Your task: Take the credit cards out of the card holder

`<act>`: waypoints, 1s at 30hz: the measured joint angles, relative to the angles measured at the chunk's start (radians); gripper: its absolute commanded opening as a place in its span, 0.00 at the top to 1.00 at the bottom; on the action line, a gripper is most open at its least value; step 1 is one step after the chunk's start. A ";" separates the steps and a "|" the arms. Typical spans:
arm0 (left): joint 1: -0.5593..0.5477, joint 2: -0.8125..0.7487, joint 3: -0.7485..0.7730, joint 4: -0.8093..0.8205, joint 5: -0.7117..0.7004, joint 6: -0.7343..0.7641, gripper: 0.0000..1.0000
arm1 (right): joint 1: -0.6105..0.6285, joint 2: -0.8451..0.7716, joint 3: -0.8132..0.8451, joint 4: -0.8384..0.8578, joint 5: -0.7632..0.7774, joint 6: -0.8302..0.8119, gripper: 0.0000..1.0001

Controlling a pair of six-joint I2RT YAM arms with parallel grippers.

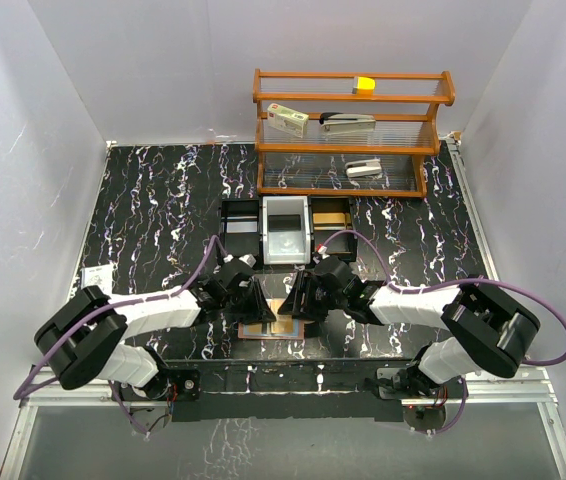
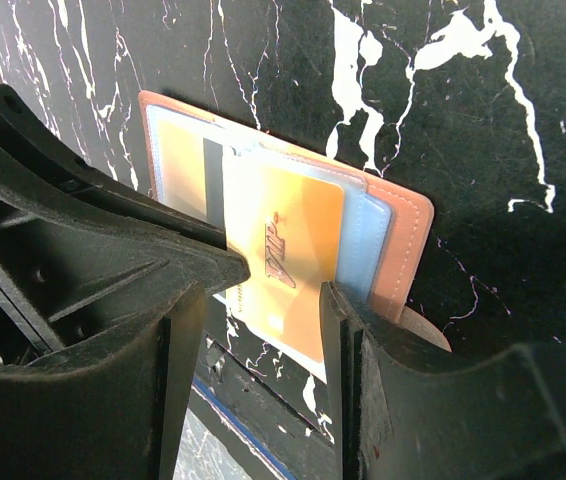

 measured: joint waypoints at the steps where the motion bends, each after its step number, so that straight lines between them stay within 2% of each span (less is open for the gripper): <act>1: 0.000 -0.006 -0.003 0.000 -0.002 -0.001 0.94 | 0.000 0.000 0.000 0.000 0.000 0.000 0.51; 5: 0.000 -0.035 -0.010 -0.015 -0.010 -0.002 0.98 | 0.000 0.000 0.000 -0.001 0.003 0.000 0.52; 16: 0.000 -0.129 -0.010 -0.090 -0.039 0.000 0.98 | 0.002 0.000 0.014 -0.027 0.010 -0.002 0.53; 23: 0.000 -0.139 -0.010 -0.124 -0.051 0.000 0.98 | 0.002 -0.045 0.025 -0.095 0.026 -0.017 0.54; 30: 0.000 -0.138 -0.010 -0.121 -0.050 0.000 0.98 | 0.002 -0.084 0.025 -0.081 0.006 -0.039 0.56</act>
